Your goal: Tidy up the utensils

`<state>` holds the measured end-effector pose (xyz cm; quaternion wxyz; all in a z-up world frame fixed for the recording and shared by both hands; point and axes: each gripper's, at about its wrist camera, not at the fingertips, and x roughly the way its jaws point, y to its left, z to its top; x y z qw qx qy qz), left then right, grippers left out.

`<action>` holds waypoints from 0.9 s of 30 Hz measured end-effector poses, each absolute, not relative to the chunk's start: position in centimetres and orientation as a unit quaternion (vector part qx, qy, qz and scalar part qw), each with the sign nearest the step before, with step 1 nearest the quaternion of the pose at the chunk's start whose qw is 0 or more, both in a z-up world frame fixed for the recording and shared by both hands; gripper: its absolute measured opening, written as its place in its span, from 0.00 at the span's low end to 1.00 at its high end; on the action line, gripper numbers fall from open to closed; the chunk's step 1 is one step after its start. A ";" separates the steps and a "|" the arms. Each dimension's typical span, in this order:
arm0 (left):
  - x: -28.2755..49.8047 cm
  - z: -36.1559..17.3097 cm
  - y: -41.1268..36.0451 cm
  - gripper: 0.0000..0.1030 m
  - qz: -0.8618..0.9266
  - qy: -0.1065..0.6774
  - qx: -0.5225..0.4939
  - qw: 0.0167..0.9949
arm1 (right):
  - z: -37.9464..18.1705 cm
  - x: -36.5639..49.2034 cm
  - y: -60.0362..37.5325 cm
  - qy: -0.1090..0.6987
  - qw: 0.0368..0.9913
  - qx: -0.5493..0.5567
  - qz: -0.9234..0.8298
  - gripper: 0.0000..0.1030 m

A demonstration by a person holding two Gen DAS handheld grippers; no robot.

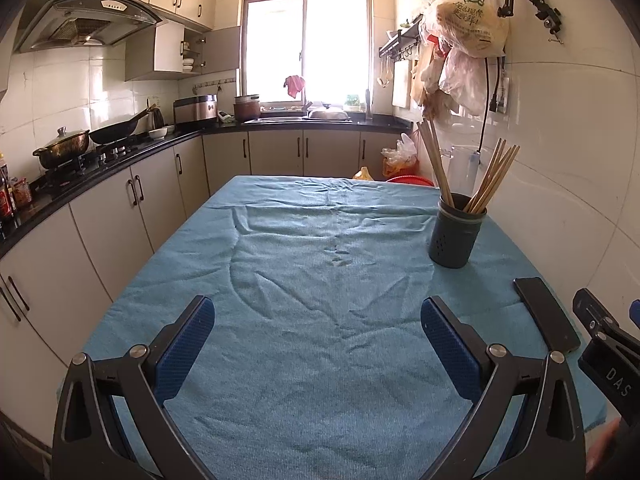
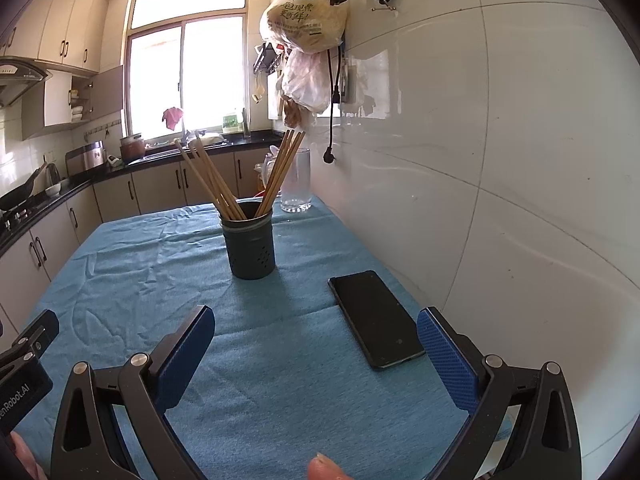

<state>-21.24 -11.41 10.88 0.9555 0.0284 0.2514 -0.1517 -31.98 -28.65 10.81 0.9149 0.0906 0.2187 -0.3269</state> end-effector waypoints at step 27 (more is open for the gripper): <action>-21.1 10.4 -11.3 0.99 -0.157 0.259 0.029 0.952 | 10.4 -31.8 -28.0 0.233 0.914 0.083 -0.322 1.00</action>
